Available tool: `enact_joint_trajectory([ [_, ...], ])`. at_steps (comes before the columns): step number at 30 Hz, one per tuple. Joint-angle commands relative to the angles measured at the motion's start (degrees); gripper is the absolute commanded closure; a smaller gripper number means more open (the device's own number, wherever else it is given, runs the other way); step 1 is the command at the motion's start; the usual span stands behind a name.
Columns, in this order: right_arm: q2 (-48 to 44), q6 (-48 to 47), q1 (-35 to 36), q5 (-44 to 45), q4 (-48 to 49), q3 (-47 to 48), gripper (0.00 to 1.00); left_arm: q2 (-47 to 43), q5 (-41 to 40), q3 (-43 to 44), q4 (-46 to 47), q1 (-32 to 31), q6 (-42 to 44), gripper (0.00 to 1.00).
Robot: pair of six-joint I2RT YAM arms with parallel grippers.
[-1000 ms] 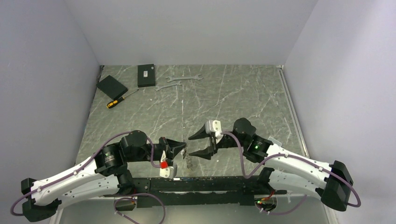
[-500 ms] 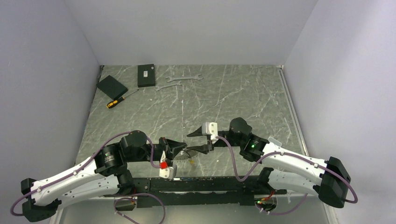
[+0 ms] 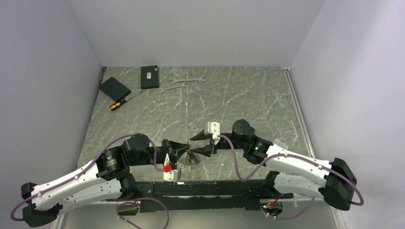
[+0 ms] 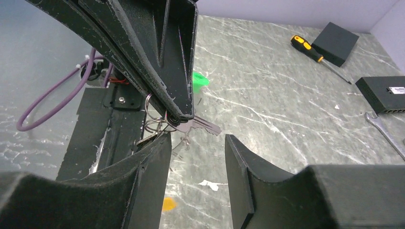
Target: Put the keys on the keyring
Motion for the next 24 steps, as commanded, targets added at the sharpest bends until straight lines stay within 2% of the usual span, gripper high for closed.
enact_joint_trajectory([
  [1, -2.4, 2.4, 0.3, 0.2, 2.6, 0.6, 0.52, -1.2, -0.2, 0.5, 5.8, 0.1, 1.0, 1.00],
  [10, -6.8, 5.7, 0.0, 2.2, 5.3, -2.7, 0.53, -1.4, -0.3, 0.5, 6.3, 0.1, 0.8, 1.00],
  [24, -2.9, 17.2, -0.1, 0.0, 16.0, -4.8, 0.60, -1.2, 0.1, 0.1, 7.5, 0.1, 0.3, 1.00],
])
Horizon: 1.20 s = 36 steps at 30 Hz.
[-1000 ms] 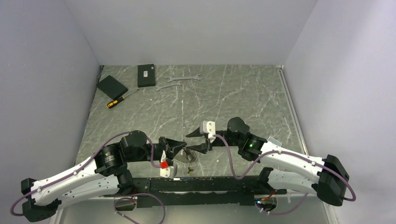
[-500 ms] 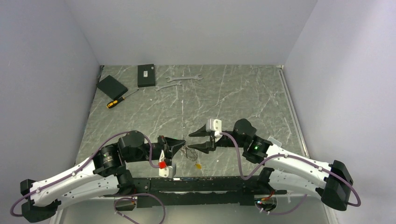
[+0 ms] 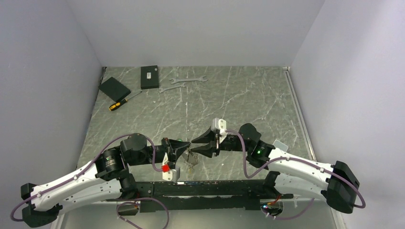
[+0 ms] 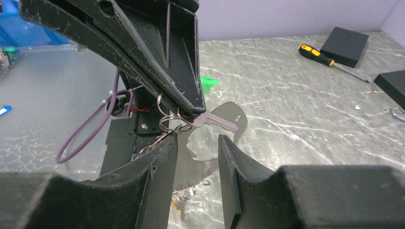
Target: Put the keys on the keyring
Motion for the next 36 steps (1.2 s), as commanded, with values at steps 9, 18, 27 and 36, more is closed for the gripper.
enact_joint_trajectory([
  [9, 0.0, 9.0, -1.4, -1.6, 11.6, -1.6, 0.60, -1.4, -0.3, -0.6, 4.6, 0.1, 0.5, 1.00],
  [18, 2.0, 12.3, -2.0, -3.2, 14.0, -1.4, 0.64, -1.4, 0.0, -1.0, 5.4, 0.1, 0.6, 1.00],
  [27, 4.5, 15.7, -2.0, -3.5, 13.3, -1.0, 0.62, -1.5, -0.6, -1.5, 7.0, 0.1, 0.7, 1.00],
  [36, 7.1, 18.6, -2.0, -3.5, 18.1, -1.5, 0.62, -1.1, -0.2, -1.7, 7.9, 0.1, 0.6, 1.00],
])
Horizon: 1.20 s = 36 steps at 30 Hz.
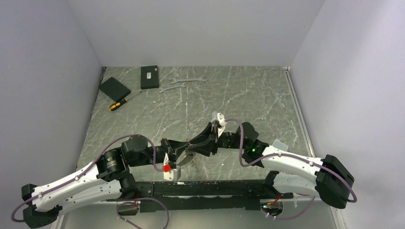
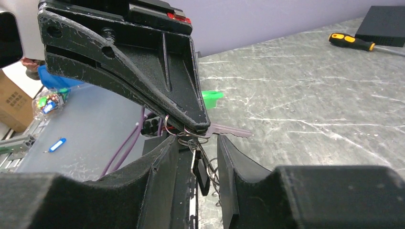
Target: Put the keys on the keyring
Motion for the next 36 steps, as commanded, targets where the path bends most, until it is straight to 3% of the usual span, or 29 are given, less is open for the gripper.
enact_joint_trajectory([
  [1, 1.2, 2.2, 0.1, -0.6, 6.4, 0.2, 0.62, -0.3, 1.4, 0.7, 7.5, -0.1, 0.5, 1.00],
  [13, 4.0, 0.9, -0.4, -1.1, 7.2, 1.1, 0.67, -2.0, 3.2, -1.2, 9.5, -0.1, -0.9, 1.00],
  [22, 2.8, 2.4, -1.3, -1.2, 9.3, 0.3, 0.79, -2.0, 1.4, -1.2, 9.2, -0.1, -0.8, 1.00],
  [28, 3.6, 10.3, -2.9, 2.9, 7.3, 1.6, 1.00, 0.2, 0.2, -1.6, 9.5, -0.1, 1.0, 1.00],
  [32, 4.2, 17.6, -4.8, 6.5, 7.1, 1.3, 1.00, 1.4, -1.7, -1.9, 10.0, -0.1, 2.5, 1.00],
  [36, 2.5, 17.8, -5.4, 10.9, 5.4, 0.2, 1.00, 2.6, -5.5, -1.6, 9.7, -0.1, 3.3, 1.00],
])
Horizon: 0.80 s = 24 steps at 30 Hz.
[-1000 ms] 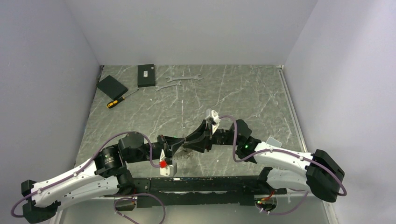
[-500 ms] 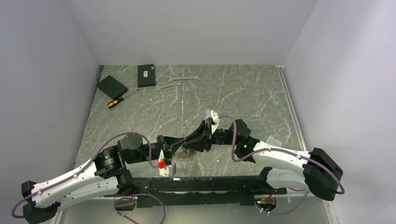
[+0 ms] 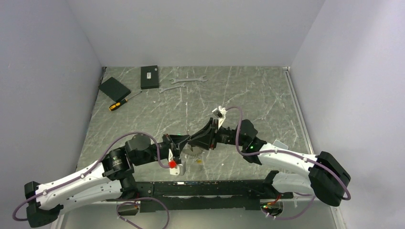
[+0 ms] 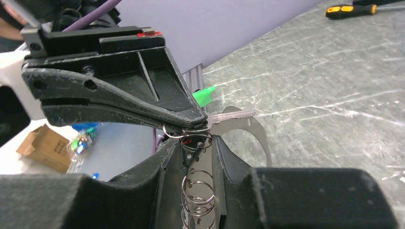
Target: Put the keys on the keyring
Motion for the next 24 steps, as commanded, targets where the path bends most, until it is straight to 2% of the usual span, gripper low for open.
enact_joint_trajectory([
  [1, -2.0, 2.9, -1.6, 10.9, -0.5, 0.3, 1.00, 1.0, -0.9, 0.6, 2.3, -0.6, 2.0, 1.00],
  [6, -3.5, -0.9, -1.7, 16.5, -6.4, 1.7, 1.00, 2.3, -1.7, 1.5, 0.7, -0.7, 1.9, 1.00],
  [11, -4.2, -7.3, -1.6, 13.5, -10.3, 2.9, 0.99, 1.0, -2.8, 0.6, 1.0, -0.7, 2.7, 1.00],
  [16, -5.3, -12.9, -1.6, 4.9, -10.6, 2.4, 0.60, -0.2, -2.1, 2.2, -3.0, -0.7, 3.5, 1.00],
  [22, -7.7, -19.1, -1.6, 2.8, -13.0, 2.5, 0.39, -1.9, 1.1, 3.6, -6.9, -0.7, 3.9, 1.00],
  [24, -8.3, -22.1, -1.7, 1.9, -14.5, 3.2, 0.35, -2.4, 2.2, 4.2, -8.6, -0.7, 4.0, 1.00],
])
